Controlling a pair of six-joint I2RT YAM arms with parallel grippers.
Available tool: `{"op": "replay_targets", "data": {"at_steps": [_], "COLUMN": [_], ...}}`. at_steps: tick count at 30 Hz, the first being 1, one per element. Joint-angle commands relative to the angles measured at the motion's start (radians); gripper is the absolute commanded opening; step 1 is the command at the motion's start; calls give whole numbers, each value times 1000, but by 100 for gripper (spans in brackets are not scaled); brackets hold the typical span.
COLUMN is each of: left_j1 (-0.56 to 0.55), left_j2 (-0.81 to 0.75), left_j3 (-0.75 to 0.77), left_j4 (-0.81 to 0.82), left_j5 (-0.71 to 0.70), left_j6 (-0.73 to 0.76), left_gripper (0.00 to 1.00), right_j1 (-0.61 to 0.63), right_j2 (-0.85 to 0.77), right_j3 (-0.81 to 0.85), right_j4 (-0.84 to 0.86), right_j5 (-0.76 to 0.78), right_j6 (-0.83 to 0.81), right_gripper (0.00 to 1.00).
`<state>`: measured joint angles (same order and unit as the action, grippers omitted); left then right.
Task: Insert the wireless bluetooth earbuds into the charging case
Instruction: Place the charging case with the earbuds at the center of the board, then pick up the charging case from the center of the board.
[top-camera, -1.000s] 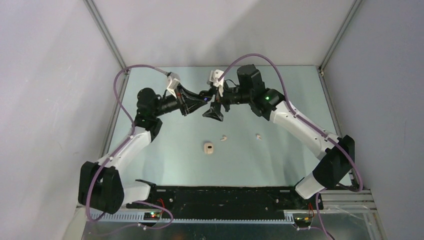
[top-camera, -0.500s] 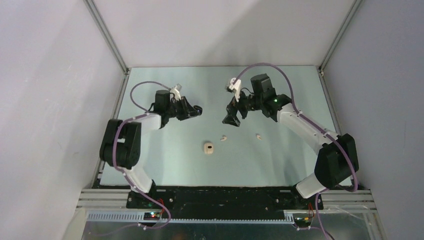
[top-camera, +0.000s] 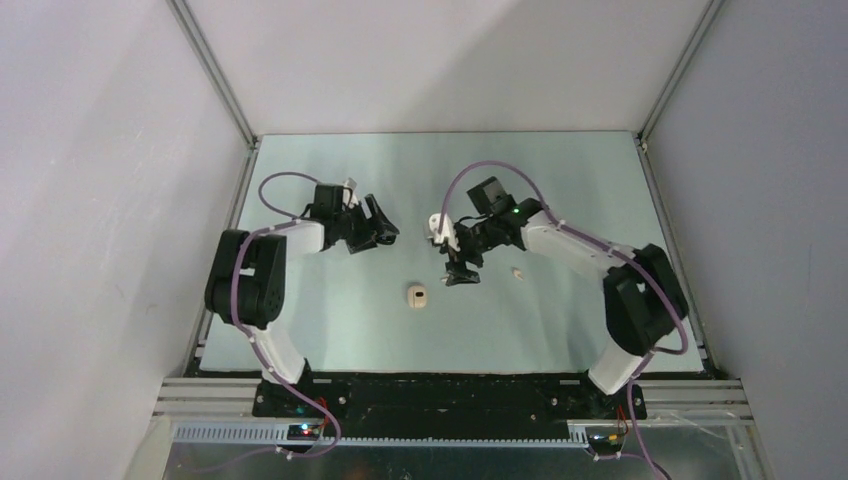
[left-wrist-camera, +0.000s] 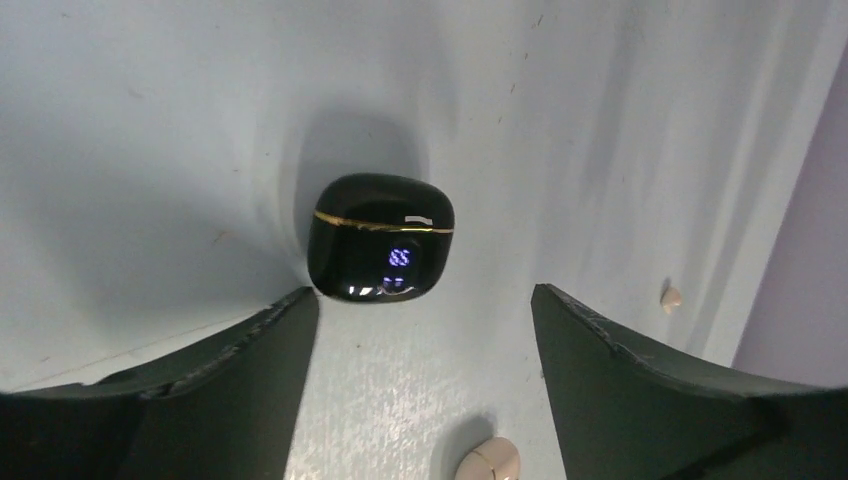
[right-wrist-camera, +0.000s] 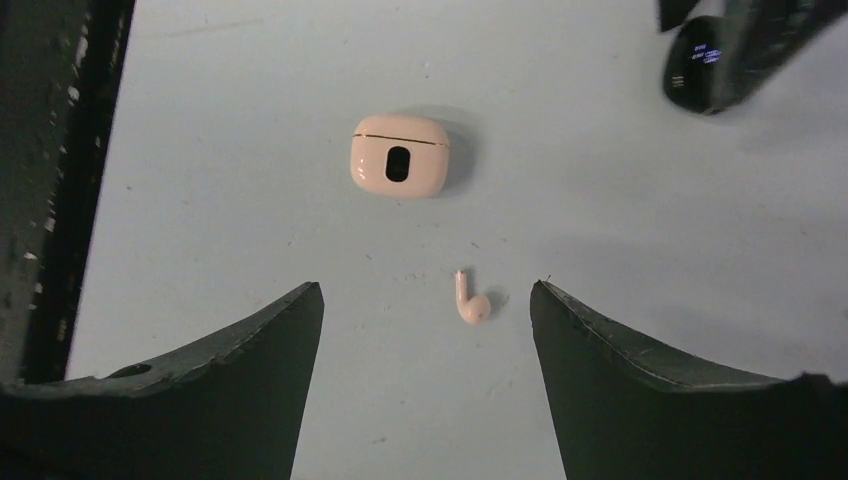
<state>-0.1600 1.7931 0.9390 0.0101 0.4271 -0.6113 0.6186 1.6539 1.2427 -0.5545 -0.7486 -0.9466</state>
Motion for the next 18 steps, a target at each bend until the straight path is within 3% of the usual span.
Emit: {"op": "replay_targets", "data": {"at_steps": [1, 2, 6, 11, 18], "left_j1": [40, 63, 132, 157, 192], "left_j2": [-92, -140, -335, -616, -750], "left_j3": [-22, -15, 12, 7, 7], "left_j4": [-151, -174, -355, -421, -513], "left_j5": [-115, -82, -87, -242, -292], "left_j6": [47, 55, 123, 263, 257], "left_gripper": [94, 98, 100, 100, 100], "right_j1": [34, 37, 68, 117, 171], "right_j2": [102, 137, 226, 330, 418], "right_j3": [97, 109, 158, 209, 272], "right_j4": [-44, -48, -78, -112, -137], "right_j5": [-3, -2, 17, 70, 115], "right_j6": [-245, -261, -409, -555, -614], "right_gripper": [80, 80, 79, 77, 75]}}
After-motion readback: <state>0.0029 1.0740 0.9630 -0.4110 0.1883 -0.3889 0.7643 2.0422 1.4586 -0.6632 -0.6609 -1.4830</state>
